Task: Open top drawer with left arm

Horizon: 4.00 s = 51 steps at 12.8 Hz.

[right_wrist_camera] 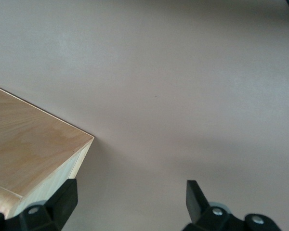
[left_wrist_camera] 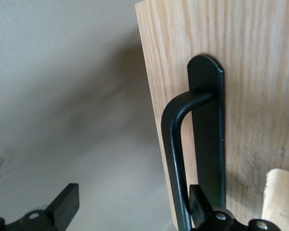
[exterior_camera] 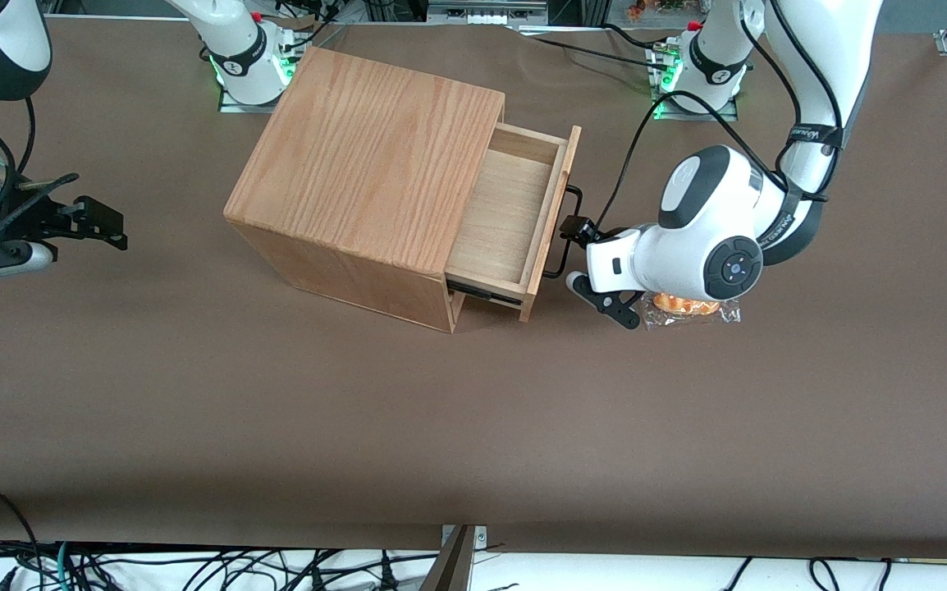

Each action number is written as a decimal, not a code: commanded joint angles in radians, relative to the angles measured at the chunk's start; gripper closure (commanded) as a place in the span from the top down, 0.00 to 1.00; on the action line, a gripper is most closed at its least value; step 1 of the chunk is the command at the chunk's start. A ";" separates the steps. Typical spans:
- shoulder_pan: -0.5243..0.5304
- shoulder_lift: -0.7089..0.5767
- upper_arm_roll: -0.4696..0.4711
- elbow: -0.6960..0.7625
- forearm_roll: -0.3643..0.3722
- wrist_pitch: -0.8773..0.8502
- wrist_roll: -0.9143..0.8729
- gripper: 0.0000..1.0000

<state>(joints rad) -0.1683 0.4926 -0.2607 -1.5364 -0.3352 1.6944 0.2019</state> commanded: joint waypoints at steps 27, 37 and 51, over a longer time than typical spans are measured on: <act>0.144 -0.152 0.029 0.073 0.095 -0.335 0.067 1.00; 0.319 -0.232 0.040 0.134 0.329 -0.306 0.074 1.00; 0.148 -0.493 0.235 -0.143 0.309 -0.045 -0.121 1.00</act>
<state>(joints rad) -0.0091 0.0204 -0.0332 -1.6551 -0.0194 1.6438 0.0897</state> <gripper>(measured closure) 0.000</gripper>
